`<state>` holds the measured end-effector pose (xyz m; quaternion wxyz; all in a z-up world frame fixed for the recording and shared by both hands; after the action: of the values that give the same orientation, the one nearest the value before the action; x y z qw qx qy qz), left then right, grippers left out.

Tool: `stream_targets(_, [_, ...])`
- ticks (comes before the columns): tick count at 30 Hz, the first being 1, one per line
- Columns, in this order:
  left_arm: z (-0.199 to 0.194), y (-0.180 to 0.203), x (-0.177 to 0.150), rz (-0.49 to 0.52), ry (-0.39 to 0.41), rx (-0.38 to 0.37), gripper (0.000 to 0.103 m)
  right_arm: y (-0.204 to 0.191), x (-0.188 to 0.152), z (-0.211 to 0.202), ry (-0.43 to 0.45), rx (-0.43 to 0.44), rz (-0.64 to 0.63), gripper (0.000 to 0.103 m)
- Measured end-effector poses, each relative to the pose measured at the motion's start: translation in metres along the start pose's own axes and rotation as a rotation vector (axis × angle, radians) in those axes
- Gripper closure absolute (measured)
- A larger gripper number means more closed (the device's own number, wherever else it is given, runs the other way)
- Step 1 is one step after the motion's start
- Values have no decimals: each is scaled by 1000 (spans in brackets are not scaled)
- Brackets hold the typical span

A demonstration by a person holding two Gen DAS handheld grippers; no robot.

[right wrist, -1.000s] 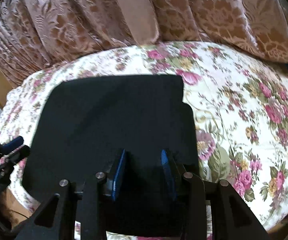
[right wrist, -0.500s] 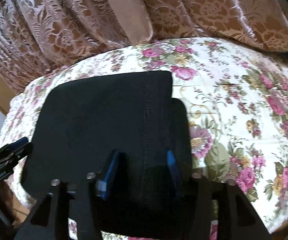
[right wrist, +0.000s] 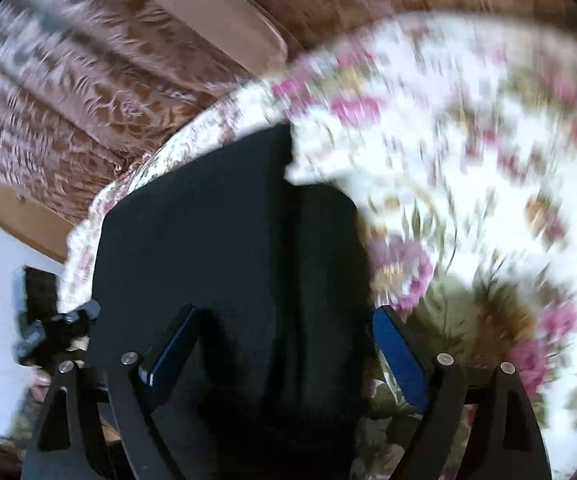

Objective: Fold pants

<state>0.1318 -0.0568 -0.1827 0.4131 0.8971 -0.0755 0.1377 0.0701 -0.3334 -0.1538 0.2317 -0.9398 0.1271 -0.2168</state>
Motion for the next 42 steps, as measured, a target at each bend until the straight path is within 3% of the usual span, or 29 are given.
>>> stream_targets(2, [3,1,0,-4,-6,-52,45,7,-3,12,-37,95,53,20])
stream_targets(4, [-1,7,-1,19,17,-79,57,-1,-5,18,-44,180,50,41])
stream_targets(5, [-6,13,-1,43,32,-89,62,-4,-4,19,-41,177,43,49])
stream_targets(8, [-23,24,9,64,69,-130,68,-26,4,11,-9,172,-13,61])
stream_targets(13, [-63,27,55,105,176,-118,68,-82,47,-2,64,223,-141,61])
stream_targets(16, [-75,20,96,137,215,-55,67,-111,89,16,88,244,-178,61])
stream_targets(18, [-77,9,125,166,236,29,65,-122,113,35,82,239,-188,61])
stream_targets(21, [-70,-16,156,170,222,118,64,-130,146,71,59,220,-177,60])
stream_targets(25, [-51,-58,178,133,182,213,59,-133,166,123,6,156,-184,59])
stream_targets(27, [-38,-84,179,100,143,243,53,-127,166,145,-23,109,-185,58])
stream_targets(29, [-34,-97,177,69,150,251,37,-120,164,154,-28,108,-168,55])
stream_targets(32, [-38,-97,171,43,169,260,35,-112,160,154,-24,111,-148,44])
stream_targets(35, [-55,-89,164,32,232,381,34,-110,160,143,-3,63,-147,38])
stream_targets(38, [-82,-78,148,56,312,553,35,-119,160,115,98,-78,-208,37])
stream_targets(42, [-108,-53,117,82,395,655,35,-149,143,71,229,-201,-297,35])
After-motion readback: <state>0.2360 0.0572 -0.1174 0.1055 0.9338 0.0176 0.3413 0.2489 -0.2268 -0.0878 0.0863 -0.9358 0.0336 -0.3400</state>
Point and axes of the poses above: each gripper's, at about its wrist camera, not at the fingertips, and z roughly the way its jaws point, y to its right, x to its top, the point moved 7 cm from there along z, roughly the way its jaws point, and after that the axes turned 2 degrees about -y, right-handed, at the moved point
